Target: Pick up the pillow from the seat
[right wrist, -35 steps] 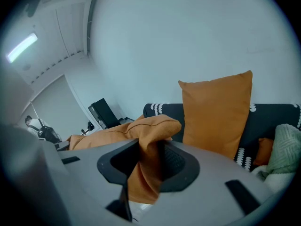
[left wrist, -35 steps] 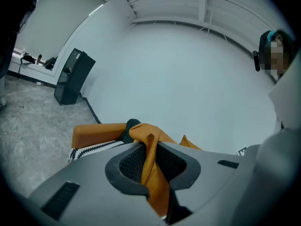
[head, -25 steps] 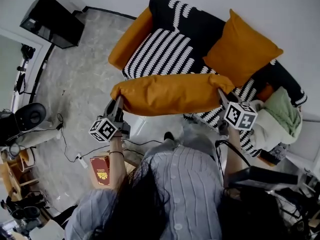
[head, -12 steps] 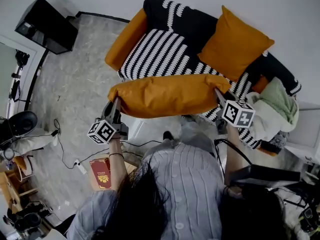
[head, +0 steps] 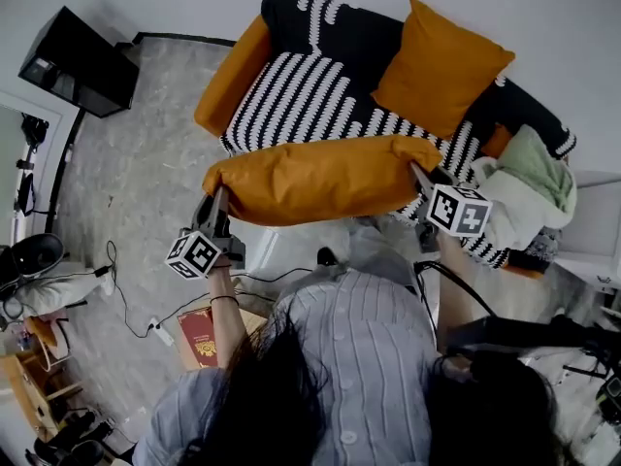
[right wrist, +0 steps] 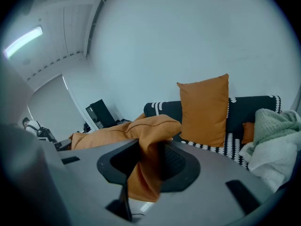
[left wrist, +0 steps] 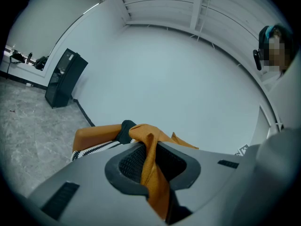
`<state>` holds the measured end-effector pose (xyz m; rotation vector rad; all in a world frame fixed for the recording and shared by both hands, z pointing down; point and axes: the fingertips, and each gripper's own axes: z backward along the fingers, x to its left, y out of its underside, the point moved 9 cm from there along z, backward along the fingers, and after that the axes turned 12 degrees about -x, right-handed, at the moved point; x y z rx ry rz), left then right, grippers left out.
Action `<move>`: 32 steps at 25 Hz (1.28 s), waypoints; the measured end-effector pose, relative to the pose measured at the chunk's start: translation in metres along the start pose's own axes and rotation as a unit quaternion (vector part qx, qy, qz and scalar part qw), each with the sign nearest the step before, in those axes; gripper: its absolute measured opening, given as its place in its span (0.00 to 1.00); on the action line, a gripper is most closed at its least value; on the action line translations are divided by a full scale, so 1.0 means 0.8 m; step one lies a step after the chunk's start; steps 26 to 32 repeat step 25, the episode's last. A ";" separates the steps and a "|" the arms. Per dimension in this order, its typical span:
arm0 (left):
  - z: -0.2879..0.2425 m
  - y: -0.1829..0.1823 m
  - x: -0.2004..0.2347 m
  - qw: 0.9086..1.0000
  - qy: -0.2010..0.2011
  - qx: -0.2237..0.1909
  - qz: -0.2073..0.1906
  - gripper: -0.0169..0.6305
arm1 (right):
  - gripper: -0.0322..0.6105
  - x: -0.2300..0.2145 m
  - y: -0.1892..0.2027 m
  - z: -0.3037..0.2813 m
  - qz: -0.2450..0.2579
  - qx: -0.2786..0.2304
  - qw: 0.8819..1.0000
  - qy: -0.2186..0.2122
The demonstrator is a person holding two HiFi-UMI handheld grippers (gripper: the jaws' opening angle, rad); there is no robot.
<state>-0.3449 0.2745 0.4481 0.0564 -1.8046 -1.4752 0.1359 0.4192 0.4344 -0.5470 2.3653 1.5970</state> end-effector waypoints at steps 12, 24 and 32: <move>0.006 0.011 -0.008 1.000 0.010 0.013 -0.001 0.13 | 0.25 -0.007 0.013 0.025 -0.002 0.003 1.000 0.015; 0.006 0.008 0.001 1.000 0.005 0.009 -0.001 0.13 | 0.25 -0.003 0.014 0.013 0.002 0.007 1.000 0.012; 0.005 0.008 0.002 1.000 0.003 0.007 -0.001 0.13 | 0.25 -0.003 0.013 0.008 0.004 0.008 1.000 0.010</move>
